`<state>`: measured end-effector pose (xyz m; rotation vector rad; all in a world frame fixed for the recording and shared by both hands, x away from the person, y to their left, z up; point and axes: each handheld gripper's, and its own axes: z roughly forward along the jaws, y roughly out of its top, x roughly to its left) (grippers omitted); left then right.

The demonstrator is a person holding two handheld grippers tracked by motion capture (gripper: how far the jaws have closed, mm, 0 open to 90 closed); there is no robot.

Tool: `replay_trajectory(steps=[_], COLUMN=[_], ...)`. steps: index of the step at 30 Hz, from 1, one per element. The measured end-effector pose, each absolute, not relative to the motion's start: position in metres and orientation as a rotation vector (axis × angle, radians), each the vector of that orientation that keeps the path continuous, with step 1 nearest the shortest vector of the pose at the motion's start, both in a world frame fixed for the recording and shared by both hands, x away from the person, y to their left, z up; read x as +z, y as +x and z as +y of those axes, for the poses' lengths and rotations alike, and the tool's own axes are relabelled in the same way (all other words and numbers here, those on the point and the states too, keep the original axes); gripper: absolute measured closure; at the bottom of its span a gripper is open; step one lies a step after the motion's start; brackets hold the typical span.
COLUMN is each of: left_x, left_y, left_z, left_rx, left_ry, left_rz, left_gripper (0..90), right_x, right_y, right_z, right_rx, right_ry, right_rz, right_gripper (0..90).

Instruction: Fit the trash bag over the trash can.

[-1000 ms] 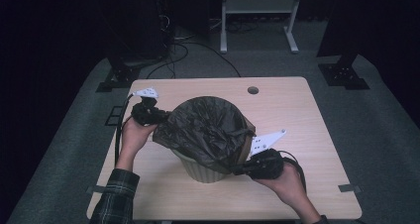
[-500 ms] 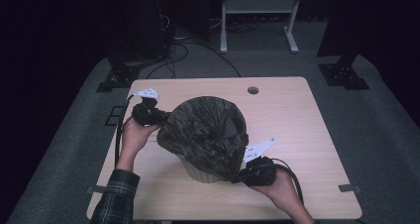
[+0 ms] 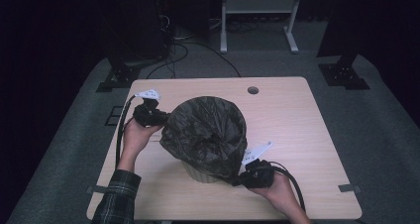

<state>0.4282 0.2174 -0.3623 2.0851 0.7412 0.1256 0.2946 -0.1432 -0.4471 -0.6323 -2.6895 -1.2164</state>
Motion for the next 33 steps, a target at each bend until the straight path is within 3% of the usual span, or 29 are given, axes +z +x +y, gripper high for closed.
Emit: replay_trajectory(steps=[16, 17, 18, 21, 30, 33], left_x=[-0.364, -0.363, -0.362, -0.357, -0.338, -0.330], left_y=[0.429, 0.429, 0.428, 0.425, 0.414, 0.406], left_z=[0.215, 0.216, 0.217, 0.222, 0.237, 0.242], left_rx=[0.144, 0.149, 0.153, 0.136, 0.130, 0.155], left_ry=[2.103, 2.098, 2.086, 2.049, 2.014, 2.041], left_rz=[0.748, 0.746, 0.750, 0.747, 0.775, 0.786], left_gripper=[89.2, 87.0, 83.9, 73.7, 43.4, 38.0], right_x=[-0.463, -0.462, -0.460, -0.452, -0.410, -0.396], right_y=[0.298, 0.298, 0.298, 0.296, 0.291, 0.291], right_z=[-0.140, -0.140, -0.141, -0.147, -0.173, -0.181], right_rx=[-1.147, -1.154, -1.167, -1.227, -1.422, -1.477], right_ry=[-0.670, -0.668, -0.676, -0.693, -0.695, -0.706], right_rz=[-2.719, -2.729, -2.733, -2.734, -2.715, -2.697], right_gripper=[89.7, 87.0, 77.4, 66.0, 61.1, 57.7])
